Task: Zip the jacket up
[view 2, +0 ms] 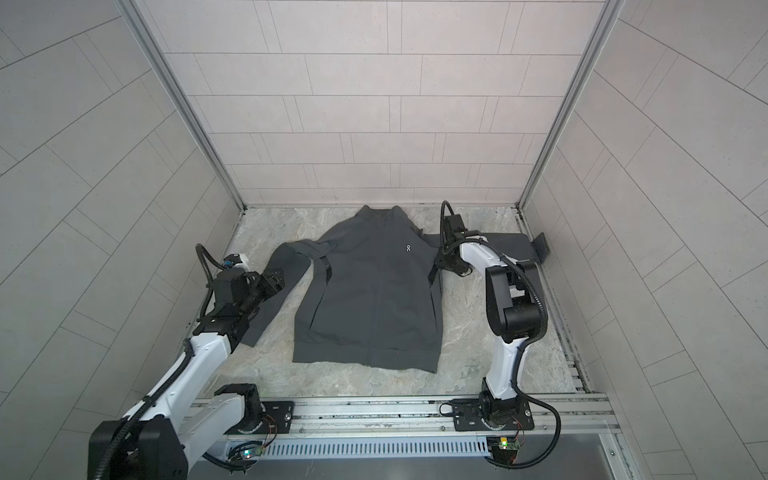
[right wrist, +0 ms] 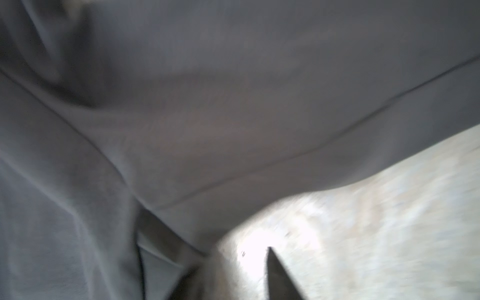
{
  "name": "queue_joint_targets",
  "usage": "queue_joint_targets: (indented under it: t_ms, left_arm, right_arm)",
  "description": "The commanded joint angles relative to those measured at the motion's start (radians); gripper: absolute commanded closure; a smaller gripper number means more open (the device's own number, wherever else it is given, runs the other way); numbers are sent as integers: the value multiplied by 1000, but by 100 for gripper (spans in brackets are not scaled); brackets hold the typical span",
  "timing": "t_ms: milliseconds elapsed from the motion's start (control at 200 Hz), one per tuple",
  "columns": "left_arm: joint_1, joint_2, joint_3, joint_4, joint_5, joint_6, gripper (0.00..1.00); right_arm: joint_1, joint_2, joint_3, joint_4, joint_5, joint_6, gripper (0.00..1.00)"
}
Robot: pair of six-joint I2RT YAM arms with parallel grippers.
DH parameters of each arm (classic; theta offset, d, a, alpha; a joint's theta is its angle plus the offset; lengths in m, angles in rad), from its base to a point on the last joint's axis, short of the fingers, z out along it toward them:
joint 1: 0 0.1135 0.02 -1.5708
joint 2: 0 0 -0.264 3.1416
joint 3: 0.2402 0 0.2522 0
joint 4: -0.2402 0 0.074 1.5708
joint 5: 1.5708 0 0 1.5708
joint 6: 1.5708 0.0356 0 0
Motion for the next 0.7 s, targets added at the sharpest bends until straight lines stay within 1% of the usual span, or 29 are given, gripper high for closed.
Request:
queue_joint_targets:
  t_ms: [0,55,115,160,225,235,250,280,295,315,430,580,615,696]
  left_arm:
    - [-2,-13,-2,-7,10,-53,26]
    - [-3,-12,-6,-10,5,-80,26]
    - [-3,-6,-7,-11,6,-110,25]
    - [-3,1,-6,-11,14,-125,25]
    - [-3,12,-1,-14,28,-129,25]
    - [-3,13,0,-15,27,-129,25]
    - [-4,14,1,-19,28,-129,25]
    - [-5,15,5,-25,29,-129,25]
    - [-3,15,6,-28,27,-128,25]
    - [-5,13,8,-31,26,-126,25]
    - [-6,1,14,-40,8,-114,25]
    - [-10,-5,23,-60,-10,-96,25]
    - [-10,-4,27,-68,-11,-91,25]
    - [-10,-4,34,-89,-12,-86,25]
  right_arm:
    - [-116,-29,44,-83,22,43,39]
    - [-172,-41,8,-29,-27,110,36]
    - [-219,-43,-29,29,-35,167,32]
    - [-251,-28,-41,56,-41,198,31]
    - [-301,8,-54,116,-89,258,29]
    - [-308,14,-56,127,-94,269,27]
    - [-321,23,-59,141,-101,284,18]
    - [-343,44,-59,161,-112,311,15]
    - [-353,56,-55,170,-117,322,4]
    - [-365,72,-49,179,-122,332,1]
    - [-409,161,21,198,-134,375,1]
    - [-422,288,150,202,-152,407,2]
    - [-421,319,173,220,-152,412,5]
    - [-420,391,243,233,-176,406,19]
